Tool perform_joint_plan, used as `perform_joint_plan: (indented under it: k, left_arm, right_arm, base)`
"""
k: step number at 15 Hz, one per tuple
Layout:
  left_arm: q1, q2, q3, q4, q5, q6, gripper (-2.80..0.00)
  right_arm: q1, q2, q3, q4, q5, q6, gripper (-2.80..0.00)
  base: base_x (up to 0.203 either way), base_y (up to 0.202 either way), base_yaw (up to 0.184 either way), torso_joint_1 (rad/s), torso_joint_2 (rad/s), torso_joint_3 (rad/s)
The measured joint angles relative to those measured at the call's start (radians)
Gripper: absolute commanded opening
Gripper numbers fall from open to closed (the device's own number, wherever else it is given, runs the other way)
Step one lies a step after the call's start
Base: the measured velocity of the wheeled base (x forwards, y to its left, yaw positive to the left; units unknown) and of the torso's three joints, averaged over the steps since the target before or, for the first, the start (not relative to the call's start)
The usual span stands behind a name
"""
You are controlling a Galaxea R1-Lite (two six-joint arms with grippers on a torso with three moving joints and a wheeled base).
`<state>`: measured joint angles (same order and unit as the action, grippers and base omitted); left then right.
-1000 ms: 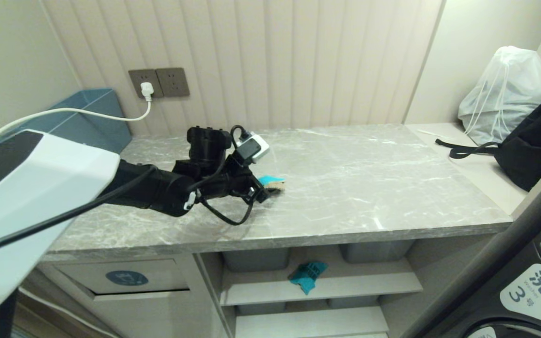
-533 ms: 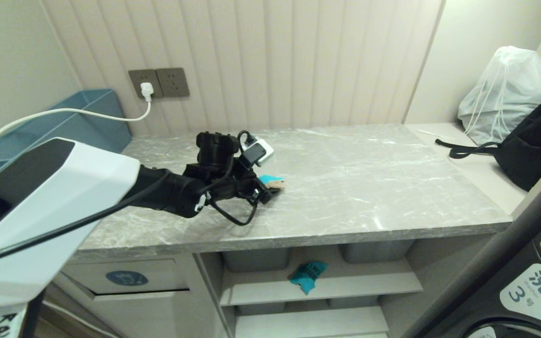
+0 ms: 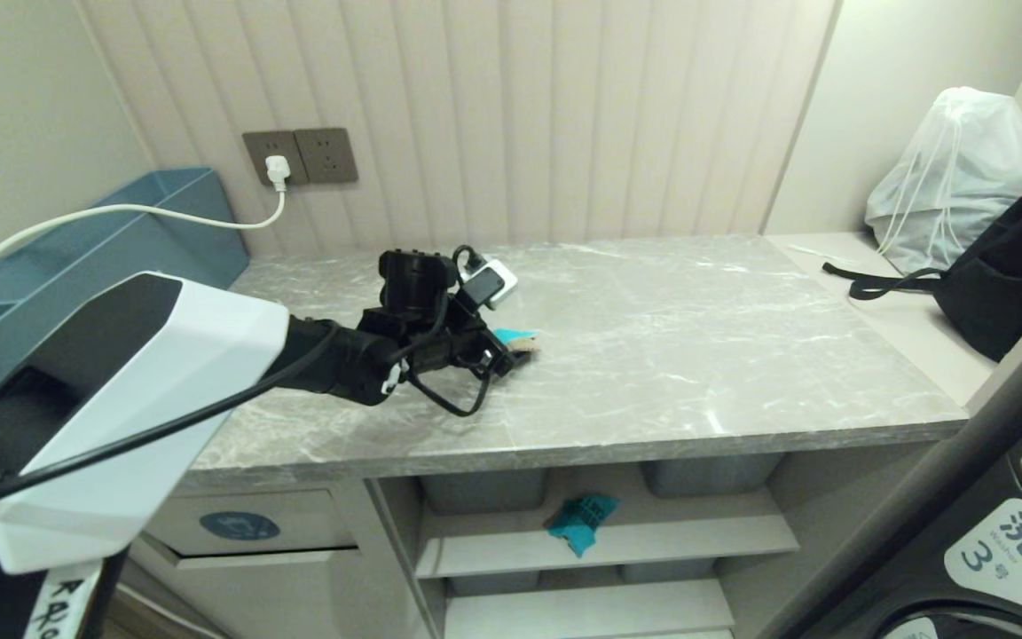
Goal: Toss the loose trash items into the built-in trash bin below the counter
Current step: Pick up the garbage
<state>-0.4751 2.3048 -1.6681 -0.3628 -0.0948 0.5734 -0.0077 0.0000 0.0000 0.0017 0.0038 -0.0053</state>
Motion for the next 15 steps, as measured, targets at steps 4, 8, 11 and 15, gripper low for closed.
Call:
perform_joint_plan:
  k: [4,8,11,15]
  left_arm:
    - [0.006,0.038,-0.053,-0.001,0.008,-0.006,-2.80]
    - [0.004,0.068,-0.088,-0.001,0.004,-0.020,-2.80]
    - [0.004,0.064,-0.090,-0.004,-0.004,-0.057,-2.80]
    - [-0.011,-0.014,-0.083,0.000,-0.005,-0.116,-2.80]
  right_arm:
    - [0.000,0.000,0.000,0.000,0.000,0.000,-2.80]
    - [0.000,0.000,0.000,0.000,0.000,0.000,-2.80]
    - [0.000,0.000,0.000,0.000,0.000,0.000,-2.80]
    - [0.000,0.000,0.000,0.000,0.001,-0.013,-2.80]
  base:
    - [0.000,0.000,0.000,0.000,0.00,0.000]
    - [0.000,0.000,0.000,0.000,0.00,0.000]
    - [0.000,0.000,0.000,0.000,0.00,0.000]
    - [0.000,0.000,0.000,0.000,0.00,0.000]
